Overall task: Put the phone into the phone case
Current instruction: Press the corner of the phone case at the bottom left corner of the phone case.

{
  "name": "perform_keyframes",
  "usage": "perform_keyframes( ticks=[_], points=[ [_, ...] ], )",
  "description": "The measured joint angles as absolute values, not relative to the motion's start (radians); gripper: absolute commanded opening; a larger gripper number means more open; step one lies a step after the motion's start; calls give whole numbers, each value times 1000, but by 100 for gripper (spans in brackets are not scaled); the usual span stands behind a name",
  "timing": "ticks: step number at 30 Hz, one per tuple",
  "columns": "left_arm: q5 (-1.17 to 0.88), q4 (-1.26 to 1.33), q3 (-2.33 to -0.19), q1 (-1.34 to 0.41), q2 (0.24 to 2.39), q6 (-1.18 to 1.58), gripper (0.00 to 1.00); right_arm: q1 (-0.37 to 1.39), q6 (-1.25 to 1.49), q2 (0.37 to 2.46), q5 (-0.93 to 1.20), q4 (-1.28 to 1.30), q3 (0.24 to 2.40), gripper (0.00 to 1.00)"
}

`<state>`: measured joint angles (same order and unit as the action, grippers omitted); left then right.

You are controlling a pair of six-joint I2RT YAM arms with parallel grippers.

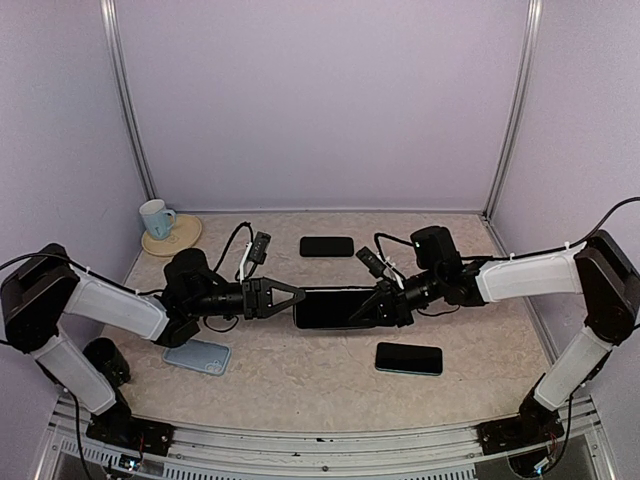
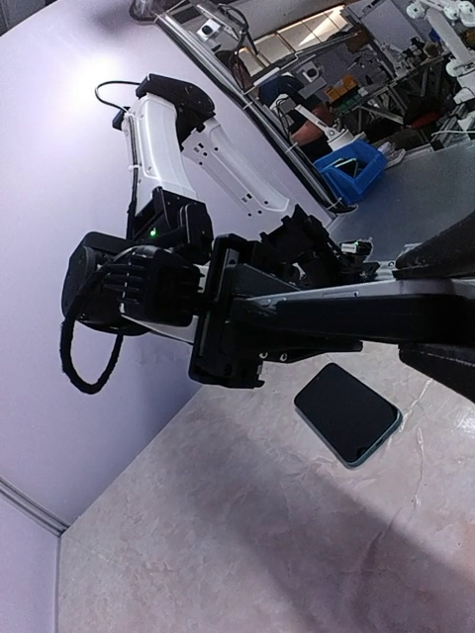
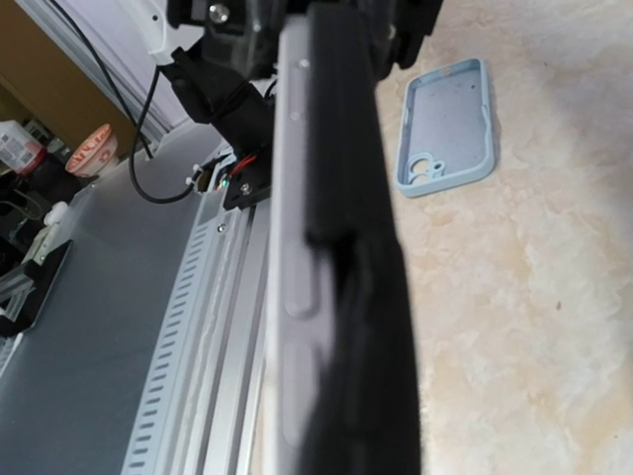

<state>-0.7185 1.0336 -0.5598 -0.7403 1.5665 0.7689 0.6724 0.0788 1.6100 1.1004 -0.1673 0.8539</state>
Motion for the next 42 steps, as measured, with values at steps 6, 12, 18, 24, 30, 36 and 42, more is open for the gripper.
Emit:
perform_keyframes(
  ticks=[6,12,18,24,30,36,42],
  points=[
    [-719,1056,-558,-740,1579,764,6,672,93,1615,1102,-166,854,0],
    [-692,1037,-556,-741,1579,739,0,672,104,1622,1093,-167,854,0],
    [-594,944,-554,-746,1542,678,15,672,127,1644,1054,-165,871,0],
    [-530,891,-551,-752,1506,674,51,674,134,1645,1012,-175,881,0],
    [-535,906,-550,-752,1506,684,66,673,155,1634,974,-177,876,0],
    [-562,934,-550,-753,1506,696,68,657,200,1579,974,-233,835,0],
    [-589,955,-550,-753,1513,706,67,638,247,1546,991,-302,810,0]
  ],
)
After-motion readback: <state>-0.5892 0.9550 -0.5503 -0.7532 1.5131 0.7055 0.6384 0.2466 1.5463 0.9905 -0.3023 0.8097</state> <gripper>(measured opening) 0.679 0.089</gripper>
